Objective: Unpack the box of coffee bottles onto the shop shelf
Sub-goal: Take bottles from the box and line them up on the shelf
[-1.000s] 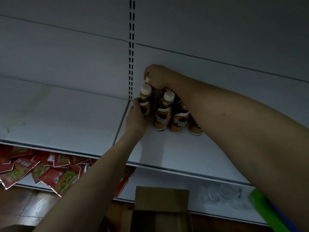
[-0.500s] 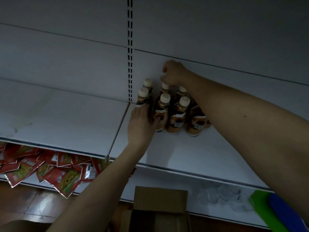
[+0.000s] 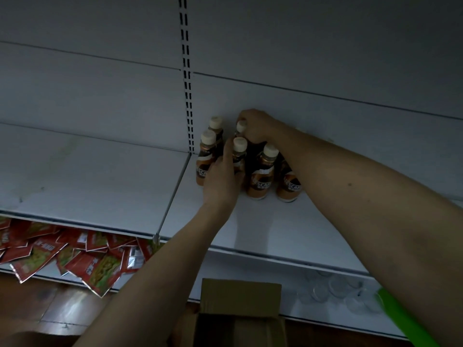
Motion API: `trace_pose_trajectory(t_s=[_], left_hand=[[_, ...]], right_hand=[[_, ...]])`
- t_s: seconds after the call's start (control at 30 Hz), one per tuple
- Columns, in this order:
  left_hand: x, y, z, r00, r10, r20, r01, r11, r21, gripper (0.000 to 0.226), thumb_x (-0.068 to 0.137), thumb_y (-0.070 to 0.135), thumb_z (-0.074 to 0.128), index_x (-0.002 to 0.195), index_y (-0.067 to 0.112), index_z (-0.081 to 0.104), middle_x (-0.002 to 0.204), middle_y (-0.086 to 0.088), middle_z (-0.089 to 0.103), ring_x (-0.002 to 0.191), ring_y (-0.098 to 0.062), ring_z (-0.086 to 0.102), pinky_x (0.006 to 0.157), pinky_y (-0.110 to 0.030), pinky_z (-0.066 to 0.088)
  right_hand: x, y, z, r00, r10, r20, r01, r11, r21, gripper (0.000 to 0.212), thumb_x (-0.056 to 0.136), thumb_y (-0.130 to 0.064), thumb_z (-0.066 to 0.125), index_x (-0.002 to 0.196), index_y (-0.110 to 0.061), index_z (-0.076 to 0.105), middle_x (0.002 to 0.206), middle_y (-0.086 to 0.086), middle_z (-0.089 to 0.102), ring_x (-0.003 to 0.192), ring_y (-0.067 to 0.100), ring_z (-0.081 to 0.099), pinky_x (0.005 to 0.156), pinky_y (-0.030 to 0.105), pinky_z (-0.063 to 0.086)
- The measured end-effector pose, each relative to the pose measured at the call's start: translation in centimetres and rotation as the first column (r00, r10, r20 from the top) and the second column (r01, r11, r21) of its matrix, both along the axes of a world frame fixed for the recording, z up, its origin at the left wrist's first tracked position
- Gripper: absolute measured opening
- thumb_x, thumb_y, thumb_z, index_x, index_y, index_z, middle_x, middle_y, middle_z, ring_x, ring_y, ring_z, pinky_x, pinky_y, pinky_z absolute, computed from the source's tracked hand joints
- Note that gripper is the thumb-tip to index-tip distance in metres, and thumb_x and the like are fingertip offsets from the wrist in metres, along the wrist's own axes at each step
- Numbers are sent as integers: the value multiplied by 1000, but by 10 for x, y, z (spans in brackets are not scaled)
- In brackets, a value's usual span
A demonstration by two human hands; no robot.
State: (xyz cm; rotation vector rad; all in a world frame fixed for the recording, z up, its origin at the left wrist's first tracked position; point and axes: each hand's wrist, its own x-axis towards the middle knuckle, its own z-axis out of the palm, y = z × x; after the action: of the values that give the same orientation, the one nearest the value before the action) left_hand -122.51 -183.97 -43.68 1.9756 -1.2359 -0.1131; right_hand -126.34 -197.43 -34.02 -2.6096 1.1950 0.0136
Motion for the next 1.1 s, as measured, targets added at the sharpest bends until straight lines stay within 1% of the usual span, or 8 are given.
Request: trace_pose_trajectory(t_s=[0.23,0.47,0.57,0.67,0.77,0.87,0.97,1.1], left_hand=[[0,-4,1,997,24,66,-26,999,28,73,90,19,61,151,16,20,124,-13,59,107,-31,59,67,-33,41],[-1,3,9,999,29,23,-30,998,54,79,86,28,67,150,17,21,143,-11,42,127,-34,42,85,-45,47],[-5,10,11,994,48,99,-43,998,-51,69,81,31,71,139,13,38,137,-14,44,117,-36,48,79,-47,49],[-15,11,10,977,-22,213,44,994,-101,56,80,33,72,124,5,52,115,-16,56,99,-35,58,65,-37,48],[-30,7,11,966,-93,242,104,994,-31,64,84,39,67,135,8,45,125,-14,56,109,-34,56,71,-38,49],[-41,-2,13,979,-122,164,110,991,78,80,85,41,64,150,19,23,136,-9,50,123,-31,47,82,-40,47],[-46,-11,16,966,-126,226,105,989,104,86,86,37,64,153,27,12,121,-10,58,113,-31,52,74,-39,45],[-45,-17,20,946,-102,309,82,994,77,76,87,25,62,152,25,22,103,-15,66,105,-36,55,76,-40,40]], right_hand=[[2,-2,5,999,8,-32,-6,998,56,37,95,-10,51,132,-5,52,139,18,50,122,33,52,97,38,44],[-3,0,10,1000,-12,-24,15,995,94,42,96,-21,53,135,-5,52,140,16,50,122,32,52,101,38,44],[-10,-2,21,998,-33,50,28,996,84,50,94,-22,57,140,-5,46,145,15,44,127,31,50,104,38,44],[-23,-11,34,987,-71,144,66,997,35,47,93,-14,58,137,-6,47,143,14,46,125,30,52,98,32,44],[-40,-16,32,991,-112,78,113,994,-11,49,94,-16,58,139,-3,45,145,17,45,129,32,49,100,32,42],[-52,-13,20,992,-124,-11,124,992,-6,51,96,-18,56,141,0,42,148,19,41,131,35,46,105,35,40],[-57,-11,9,995,-101,13,101,995,-3,45,94,-15,57,136,-2,46,144,19,45,127,36,48,102,39,42],[-61,-13,-3,988,-106,111,104,994,27,33,93,-9,56,125,-2,50,133,18,53,107,24,51,85,31,38]])
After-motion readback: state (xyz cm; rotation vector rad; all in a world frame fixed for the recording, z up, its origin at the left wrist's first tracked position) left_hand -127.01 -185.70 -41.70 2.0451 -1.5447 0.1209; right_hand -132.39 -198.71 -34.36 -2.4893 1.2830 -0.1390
